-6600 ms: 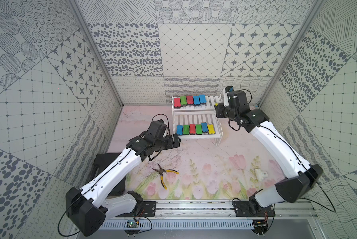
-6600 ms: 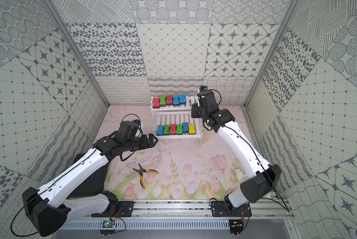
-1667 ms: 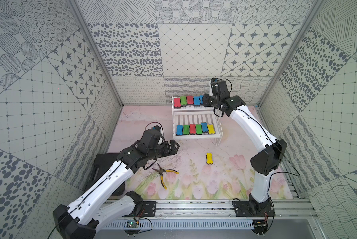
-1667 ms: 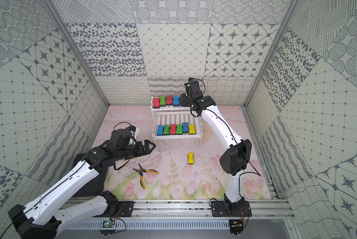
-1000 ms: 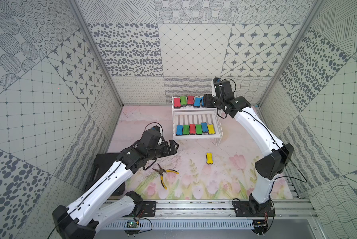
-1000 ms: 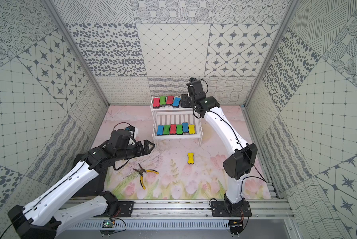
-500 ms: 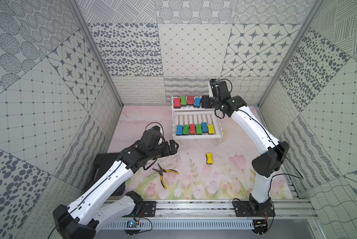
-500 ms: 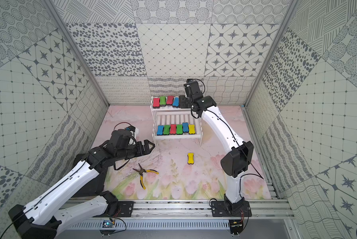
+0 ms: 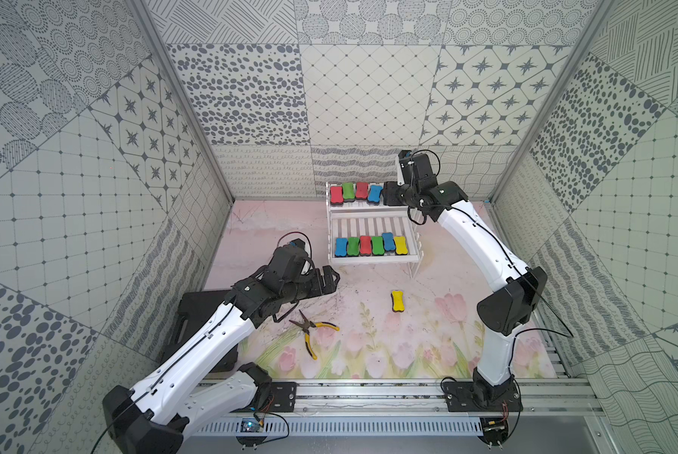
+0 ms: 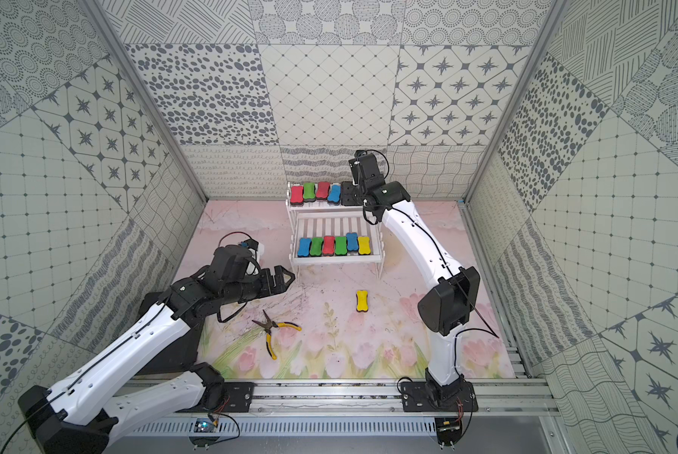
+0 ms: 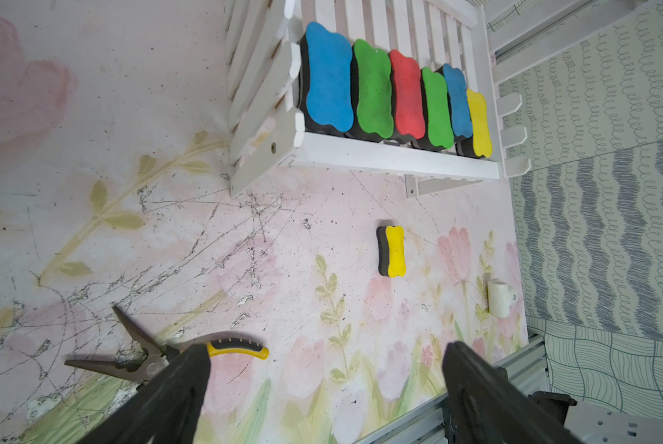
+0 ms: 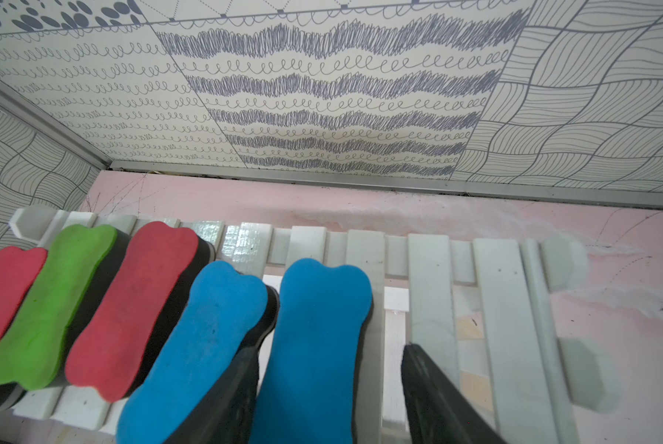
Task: Remove the whiteboard erasers from the shelf
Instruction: Pick up the whiteboard eraser from the shelf.
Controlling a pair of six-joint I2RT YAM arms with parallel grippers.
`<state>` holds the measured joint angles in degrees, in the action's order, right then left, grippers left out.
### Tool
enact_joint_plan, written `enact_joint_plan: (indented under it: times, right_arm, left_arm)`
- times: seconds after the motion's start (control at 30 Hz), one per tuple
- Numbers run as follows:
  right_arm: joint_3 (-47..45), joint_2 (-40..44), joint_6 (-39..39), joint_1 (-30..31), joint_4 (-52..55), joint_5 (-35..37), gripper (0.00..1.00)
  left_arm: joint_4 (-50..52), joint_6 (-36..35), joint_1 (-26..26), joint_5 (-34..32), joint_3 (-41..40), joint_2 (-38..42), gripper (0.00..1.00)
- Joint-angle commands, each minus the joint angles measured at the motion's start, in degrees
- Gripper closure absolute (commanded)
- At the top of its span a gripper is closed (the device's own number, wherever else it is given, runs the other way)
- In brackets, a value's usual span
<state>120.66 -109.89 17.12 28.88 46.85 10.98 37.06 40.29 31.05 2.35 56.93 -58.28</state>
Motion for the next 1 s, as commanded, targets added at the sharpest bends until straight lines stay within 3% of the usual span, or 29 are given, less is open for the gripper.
enact_joint_plan:
  times: [0.0, 0.53, 0.97]
  right_arm:
    - [2.0, -1.0, 0.1, -0.1, 0.4, 1.2, 0.37]
    - [4.6, -1.9, -2.0, 1.3, 0.8, 2.3, 0.32]
    - [2.6, -3.4, -1.0, 1.3, 0.8, 2.5, 0.46]
  left_arm:
    - [0.4, -1.3, -0.2, -0.4, 0.2, -0.3, 0.01]
    - [-0.4, -1.1, -0.4, 0.1, -0.1, -0.8, 0.01]
    - [-0.2, -1.2, -0.7, -0.2, -0.6, -0.7, 0.01]
